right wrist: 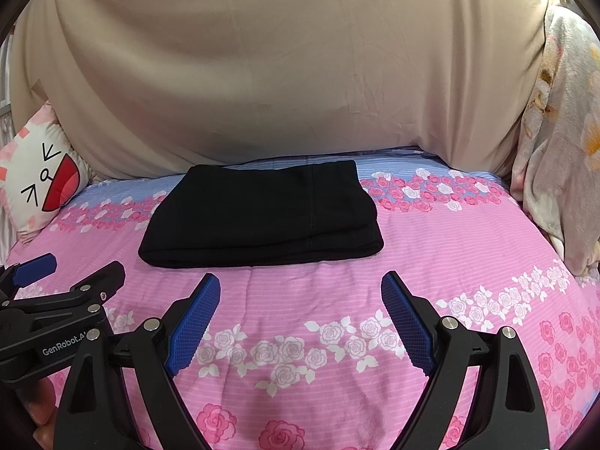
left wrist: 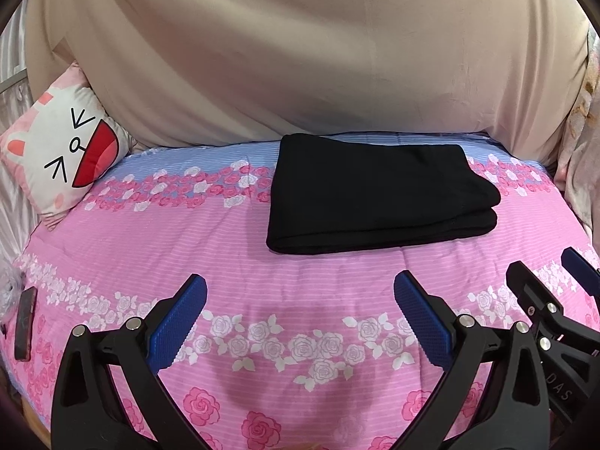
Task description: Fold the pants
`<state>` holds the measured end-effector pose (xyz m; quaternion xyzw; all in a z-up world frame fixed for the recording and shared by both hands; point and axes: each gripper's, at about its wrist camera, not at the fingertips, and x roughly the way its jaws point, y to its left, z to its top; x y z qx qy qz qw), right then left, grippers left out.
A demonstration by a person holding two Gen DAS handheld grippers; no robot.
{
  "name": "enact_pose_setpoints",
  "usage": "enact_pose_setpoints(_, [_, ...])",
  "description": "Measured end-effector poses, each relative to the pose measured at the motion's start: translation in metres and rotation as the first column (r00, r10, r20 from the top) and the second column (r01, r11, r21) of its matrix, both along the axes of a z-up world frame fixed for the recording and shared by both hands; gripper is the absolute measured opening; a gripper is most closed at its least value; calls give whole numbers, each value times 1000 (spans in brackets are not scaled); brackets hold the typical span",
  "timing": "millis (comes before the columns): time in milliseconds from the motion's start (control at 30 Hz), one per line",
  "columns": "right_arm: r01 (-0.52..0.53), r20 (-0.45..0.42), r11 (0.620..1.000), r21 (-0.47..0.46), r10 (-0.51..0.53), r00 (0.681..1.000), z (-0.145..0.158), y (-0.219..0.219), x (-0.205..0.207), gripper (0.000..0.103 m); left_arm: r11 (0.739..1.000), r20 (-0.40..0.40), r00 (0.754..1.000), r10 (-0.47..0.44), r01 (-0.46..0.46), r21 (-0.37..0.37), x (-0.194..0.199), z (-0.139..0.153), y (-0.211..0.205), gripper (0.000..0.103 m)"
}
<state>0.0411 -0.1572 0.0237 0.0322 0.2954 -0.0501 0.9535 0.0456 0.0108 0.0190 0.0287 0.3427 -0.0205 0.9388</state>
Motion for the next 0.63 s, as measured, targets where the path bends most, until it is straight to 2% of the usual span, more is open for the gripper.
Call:
enact_pose_setpoints(133, [-2,-1,1000,0,2,1000,0,0,0,86,1000,9,1000,7,-7,-3,-2,0,1,98])
enact_pose_setpoints(233, [-4,-5,1000,-4,4,1000,-1,1,0,86,1000,-17,1000,-5,4,-15,0,-3,1,98])
enact_pose_setpoints(433, [-3,-9,1000,-9,3,1000,-2,2,-3,86,1000,2,1000,-7,7,21,-5,-2,-2,98])
enact_pose_setpoints(633, [-4,-13,1000,-9,4,1000,-2,3,-7,85,1000,5,1000,-19,19,19,-10,0,-4,98])
